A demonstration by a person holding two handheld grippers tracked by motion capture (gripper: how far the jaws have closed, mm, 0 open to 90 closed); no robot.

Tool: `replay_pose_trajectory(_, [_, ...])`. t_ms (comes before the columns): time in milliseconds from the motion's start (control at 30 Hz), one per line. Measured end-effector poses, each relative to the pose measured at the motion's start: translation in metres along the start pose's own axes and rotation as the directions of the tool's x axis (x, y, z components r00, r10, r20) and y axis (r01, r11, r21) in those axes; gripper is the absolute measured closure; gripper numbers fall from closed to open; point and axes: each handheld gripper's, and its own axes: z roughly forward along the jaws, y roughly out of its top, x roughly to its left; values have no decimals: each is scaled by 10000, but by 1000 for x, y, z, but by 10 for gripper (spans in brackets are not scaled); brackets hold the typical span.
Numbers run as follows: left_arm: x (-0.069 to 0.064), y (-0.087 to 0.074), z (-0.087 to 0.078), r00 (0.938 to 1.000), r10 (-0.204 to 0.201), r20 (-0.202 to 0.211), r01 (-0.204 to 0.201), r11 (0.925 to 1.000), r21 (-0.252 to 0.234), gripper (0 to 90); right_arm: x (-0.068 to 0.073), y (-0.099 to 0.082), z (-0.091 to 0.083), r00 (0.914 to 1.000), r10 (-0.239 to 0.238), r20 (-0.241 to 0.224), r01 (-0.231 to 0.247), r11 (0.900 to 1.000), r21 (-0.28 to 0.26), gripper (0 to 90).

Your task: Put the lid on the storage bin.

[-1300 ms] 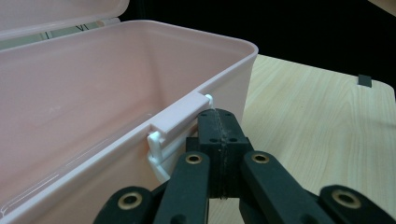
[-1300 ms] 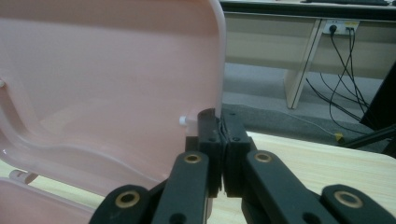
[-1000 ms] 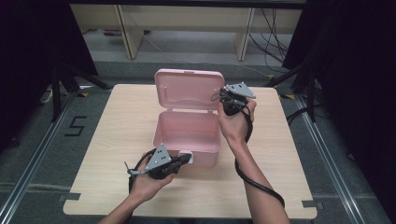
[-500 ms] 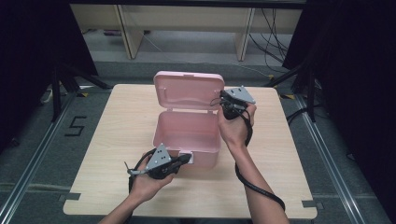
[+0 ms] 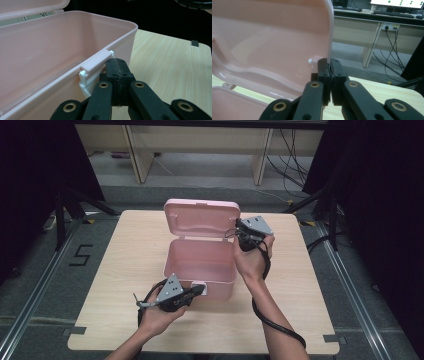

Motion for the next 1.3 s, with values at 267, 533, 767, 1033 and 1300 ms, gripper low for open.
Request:
replay_pose_trajectory(267, [0, 0, 0, 10000, -21, 2, 21, 10000, -17, 900, 1, -3, -2, 9999, -111, 4, 112, 9998, -170, 893])
replay_pose_trajectory(533, [0, 0, 0, 10000, -24, 6, 24, 10000, -14, 900, 3, -6, -7, 10000, -63, 1, 63, 9998, -167, 892])
replay_pose_trajectory(767, [0, 0, 1, 10000, -21, 7, 21, 10000, -18, 900, 4, -9, -10, 9992, -391, 94, 394, 9986, -340, 891])
replay_pose_trajectory(1033, [0, 0, 1, 10000, -24, 0, 24, 10000, -24, 900, 6, -14, -15, 9996, -285, 11, 285, 9989, -360, 890])
replay_pose_trajectory(1300, [0, 0, 1, 10000, -27, 3, 27, 10000, -23, 900, 7, -17, -18, 9988, -485, -29, 483, 9978, -462, 888])
